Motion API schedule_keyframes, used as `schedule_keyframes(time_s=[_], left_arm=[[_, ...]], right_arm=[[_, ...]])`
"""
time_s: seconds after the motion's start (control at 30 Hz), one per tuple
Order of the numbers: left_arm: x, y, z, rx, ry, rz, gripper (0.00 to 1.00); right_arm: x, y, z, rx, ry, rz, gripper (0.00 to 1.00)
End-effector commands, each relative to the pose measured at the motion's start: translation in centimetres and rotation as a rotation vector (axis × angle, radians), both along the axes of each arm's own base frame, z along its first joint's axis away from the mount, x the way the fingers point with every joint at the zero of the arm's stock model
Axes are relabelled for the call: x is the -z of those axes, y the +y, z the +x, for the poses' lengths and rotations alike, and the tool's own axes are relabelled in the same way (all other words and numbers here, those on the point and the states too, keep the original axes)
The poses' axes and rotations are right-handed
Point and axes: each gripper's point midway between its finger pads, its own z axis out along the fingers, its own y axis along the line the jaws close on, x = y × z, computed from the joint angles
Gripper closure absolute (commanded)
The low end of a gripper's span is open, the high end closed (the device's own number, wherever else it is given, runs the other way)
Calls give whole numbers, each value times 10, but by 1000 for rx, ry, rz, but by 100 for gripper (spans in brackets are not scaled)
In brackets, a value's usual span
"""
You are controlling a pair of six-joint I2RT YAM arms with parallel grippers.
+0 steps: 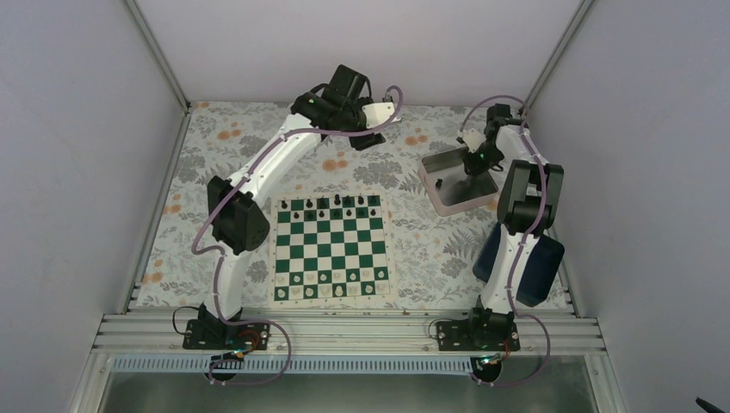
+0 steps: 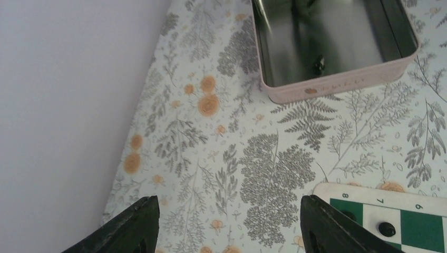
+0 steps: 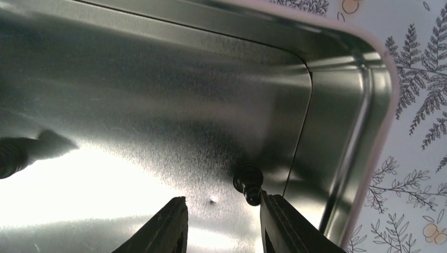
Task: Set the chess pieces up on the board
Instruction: Pick up the chess piece from the storage box.
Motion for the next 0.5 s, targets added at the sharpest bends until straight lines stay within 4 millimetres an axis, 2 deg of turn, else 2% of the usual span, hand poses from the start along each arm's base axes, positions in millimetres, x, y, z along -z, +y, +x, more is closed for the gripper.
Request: schedule_keyframes(time_s=[0.0,0.47], left_arm=[[-41,2,-4,-7,-68,-76,33],[-35,10,-10,-21,-54,-84,34]], right_arm=[[6,5,6,5,-17,-12,62],[21,-5,11,28,-30,-87,61]])
